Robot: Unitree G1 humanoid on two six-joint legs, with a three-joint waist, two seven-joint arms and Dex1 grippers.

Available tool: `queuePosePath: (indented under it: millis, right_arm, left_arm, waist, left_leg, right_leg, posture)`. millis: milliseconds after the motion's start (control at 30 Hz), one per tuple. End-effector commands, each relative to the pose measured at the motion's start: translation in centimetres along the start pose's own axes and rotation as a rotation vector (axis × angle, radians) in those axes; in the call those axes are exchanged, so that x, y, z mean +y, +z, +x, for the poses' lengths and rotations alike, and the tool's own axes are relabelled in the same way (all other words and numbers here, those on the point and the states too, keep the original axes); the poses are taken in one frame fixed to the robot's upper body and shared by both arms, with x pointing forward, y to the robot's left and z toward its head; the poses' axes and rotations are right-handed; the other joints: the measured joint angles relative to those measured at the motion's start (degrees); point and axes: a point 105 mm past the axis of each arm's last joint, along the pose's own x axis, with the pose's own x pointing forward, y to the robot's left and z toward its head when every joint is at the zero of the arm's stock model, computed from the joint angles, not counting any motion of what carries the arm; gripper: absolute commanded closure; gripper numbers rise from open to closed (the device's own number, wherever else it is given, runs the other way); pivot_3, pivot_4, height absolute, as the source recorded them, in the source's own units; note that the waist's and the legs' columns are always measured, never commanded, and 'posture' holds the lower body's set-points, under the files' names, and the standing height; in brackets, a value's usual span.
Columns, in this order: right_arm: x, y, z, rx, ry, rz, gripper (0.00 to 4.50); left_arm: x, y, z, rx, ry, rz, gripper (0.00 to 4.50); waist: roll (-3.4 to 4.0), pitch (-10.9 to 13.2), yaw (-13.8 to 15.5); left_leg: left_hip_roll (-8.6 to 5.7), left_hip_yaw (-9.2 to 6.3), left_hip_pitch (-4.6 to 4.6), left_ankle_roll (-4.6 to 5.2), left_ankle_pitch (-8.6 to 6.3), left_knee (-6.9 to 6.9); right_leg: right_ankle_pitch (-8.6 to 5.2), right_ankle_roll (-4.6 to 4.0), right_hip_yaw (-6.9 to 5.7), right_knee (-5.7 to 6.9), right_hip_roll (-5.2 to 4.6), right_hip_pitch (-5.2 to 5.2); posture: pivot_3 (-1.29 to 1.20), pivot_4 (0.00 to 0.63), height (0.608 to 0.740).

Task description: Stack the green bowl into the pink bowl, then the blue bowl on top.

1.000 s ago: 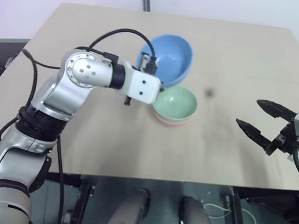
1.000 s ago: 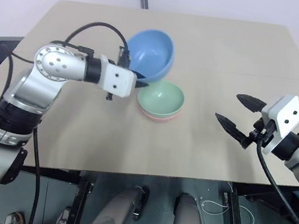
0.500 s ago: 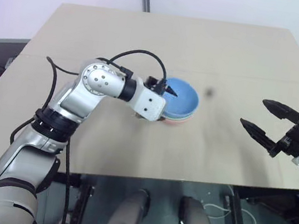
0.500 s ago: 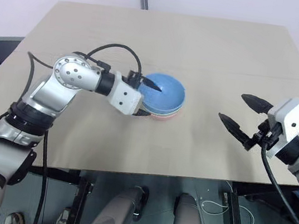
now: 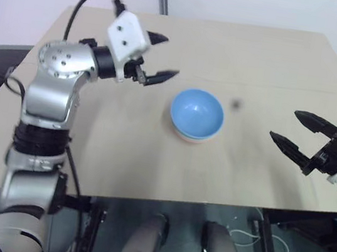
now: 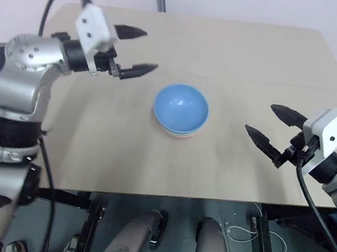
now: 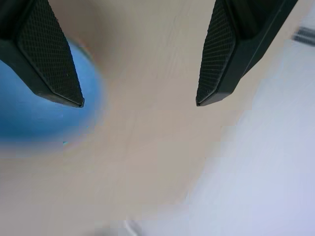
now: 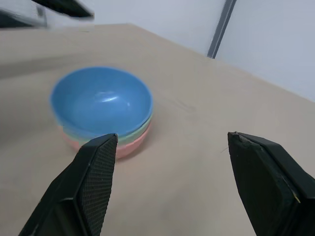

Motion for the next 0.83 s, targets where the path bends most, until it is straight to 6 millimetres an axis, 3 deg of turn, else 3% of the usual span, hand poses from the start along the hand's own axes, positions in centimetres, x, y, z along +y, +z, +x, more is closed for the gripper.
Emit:
queuePosePath:
  millis: [33,67,133,167,300,400,467,667,833]
  right_arm:
    - [-0.9,0.1,0.1,-0.026,-0.007,-0.042,0.58]
    - [-1.3,0.1,0.0,-0.032,-0.016,-0.037,0.58]
    - [-2.1,0.1,-0.2,-0.048,-0.038,-0.03,0.08]
    - [-2.2,0.0,-0.3,-0.042,-0.027,-0.028,0.04]
    - [-2.5,-0.5,-1.0,-0.005,-0.02,-0.061,0.04]
    - [-2.8,-1.0,-2.0,0.032,-0.026,-0.054,0.04]
    - [-3.2,-1.3,-2.9,0.065,-0.042,-0.057,0.04]
    - [-4.4,-2.3,-5.7,0.164,-0.065,-0.071,0.04]
    - [-4.2,-2.4,-6.1,0.19,-0.04,-0.056,0.04]
  left_arm:
    - [0.2,-1.2,-2.7,-0.02,0.12,-0.103,0.4]
    - [-0.6,-1.7,-3.2,-0.019,0.089,-0.167,0.06]
    - [-1.8,-2.0,-4.0,-0.037,0.045,-0.282,0.0]
    - [-2.1,-2.4,-4.4,-0.016,0.054,-0.267,0.0]
    - [-2.9,-4.2,-6.2,0.073,0.136,-0.232,0.0]
    - [-3.5,-4.0,-7.2,-0.006,0.143,-0.298,0.0]
    - [-3.4,-4.6,-8.2,0.03,0.18,-0.223,0.0]
    - [-4.9,-6.6,-11.1,0.119,0.139,-0.34,0.0]
    - [-6.1,-7.0,-11.7,0.142,0.083,-0.377,0.0]
  waist:
    - [-0.01,0.0,0.0]
    - [-0.03,0.0,0.1]
    - [-0.03,0.0,0.3]
    - [-0.03,0.0,0.4]
    - [-0.03,0.0,0.5]
    - [-0.02,0.0,0.5]
    - [-0.02,0.0,0.6]
    - [0.0,0.0,0.6]
    - [0.0,0.0,0.7]
  left_leg:
    - [0.0,-0.01,-0.02,0.0,0.0,0.0]
    - [0.0,-0.04,-0.05,-0.01,0.0,0.0]
    - [0.0,-0.06,-0.07,-0.01,0.0,0.02]
    - [-0.01,-0.07,-0.08,-0.01,0.0,0.04]
    - [-0.04,-0.05,-0.09,-0.01,-0.01,0.07]
    - [-0.02,-0.06,-0.08,-0.01,-0.02,0.04]
    - [-0.01,-0.06,-0.08,-0.02,-0.02,0.04]
    - [-0.01,0.01,-0.07,-0.09,-0.08,0.03]
    - [0.02,0.0,-0.08,-0.2,-0.15,0.05]
  right_leg:
    - [0.01,-0.02,0.0,0.02,0.01,-0.03]
    - [0.07,-0.13,-0.02,0.05,0.03,-0.04]
    - [0.12,-0.22,-0.07,0.05,0.05,-0.05]
    - [0.13,-0.22,-0.07,0.04,0.03,-0.04]
    - [0.12,-0.23,-0.06,0.01,-0.03,-0.02]
    - [0.11,-0.24,-0.06,0.02,-0.02,-0.03]
    - [0.03,-0.23,-0.06,0.02,-0.03,-0.03]
    - [-0.12,-0.31,-0.01,0.01,-0.06,-0.03]
    - [-0.15,-0.27,-0.04,0.02,-0.08,-0.01]
  posture:
    - [0.0,0.15,0.74]
    - [0.0,0.15,0.74]
    - [0.0,0.15,0.74]
    - [0.0,0.15,0.74]
    - [0.0,0.15,0.74]
    - [0.0,0.15,0.74]
    - [0.0,0.15,0.74]
    - [0.0,0.15,0.74]
    - [0.0,0.15,0.74]
